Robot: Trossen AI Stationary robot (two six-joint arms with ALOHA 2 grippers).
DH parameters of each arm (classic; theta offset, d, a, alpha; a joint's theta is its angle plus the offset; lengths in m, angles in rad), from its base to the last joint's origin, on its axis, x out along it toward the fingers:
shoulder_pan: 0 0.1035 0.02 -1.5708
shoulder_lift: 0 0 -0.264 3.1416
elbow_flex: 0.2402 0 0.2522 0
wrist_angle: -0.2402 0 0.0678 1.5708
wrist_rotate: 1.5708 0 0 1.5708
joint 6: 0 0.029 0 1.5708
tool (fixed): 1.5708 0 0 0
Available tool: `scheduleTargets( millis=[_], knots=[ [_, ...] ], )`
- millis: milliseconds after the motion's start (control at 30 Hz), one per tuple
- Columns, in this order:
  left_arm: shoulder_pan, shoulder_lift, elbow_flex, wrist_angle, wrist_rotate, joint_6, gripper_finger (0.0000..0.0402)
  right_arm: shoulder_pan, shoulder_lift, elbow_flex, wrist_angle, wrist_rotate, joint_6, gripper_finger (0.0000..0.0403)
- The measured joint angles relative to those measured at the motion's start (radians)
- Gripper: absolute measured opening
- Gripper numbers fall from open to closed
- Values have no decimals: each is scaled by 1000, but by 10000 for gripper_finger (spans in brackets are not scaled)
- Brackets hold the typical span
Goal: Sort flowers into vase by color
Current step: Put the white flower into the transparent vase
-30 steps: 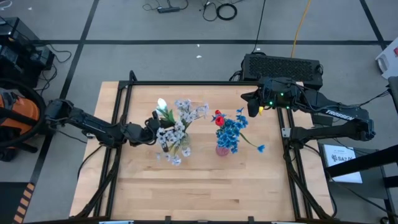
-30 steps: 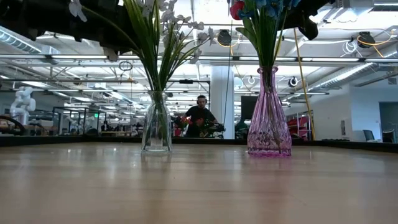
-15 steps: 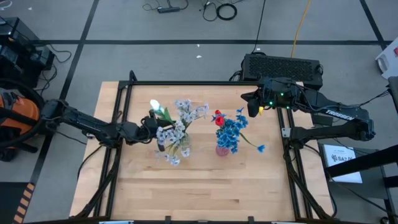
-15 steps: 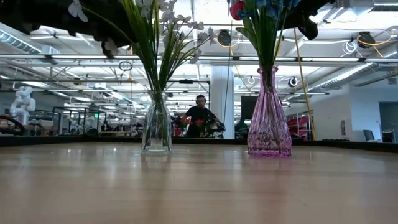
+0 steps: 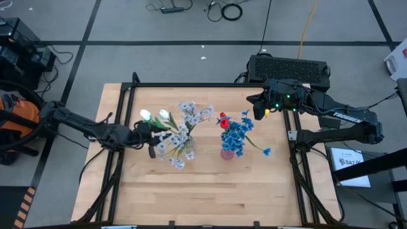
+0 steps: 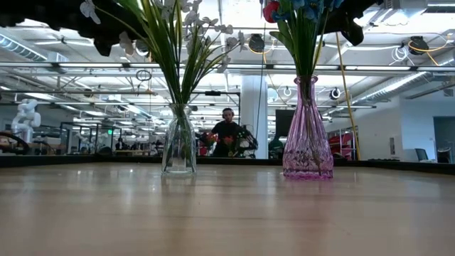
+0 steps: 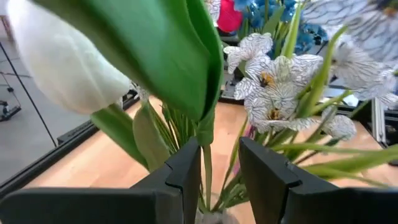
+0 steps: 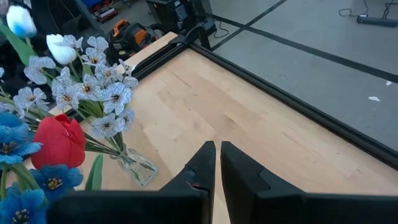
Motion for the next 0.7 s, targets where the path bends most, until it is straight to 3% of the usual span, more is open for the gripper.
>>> scheduleTargets(
  millis=[467, 700],
  knots=[
    [-6, -51, 0, -40, -4, 3, 116, 0, 0, 0, -93, 0, -40, 18],
    [-6, -116, 0, -37, 68, 0, 116, 0, 0, 0, -117, 0, -42, 18]
  ],
)
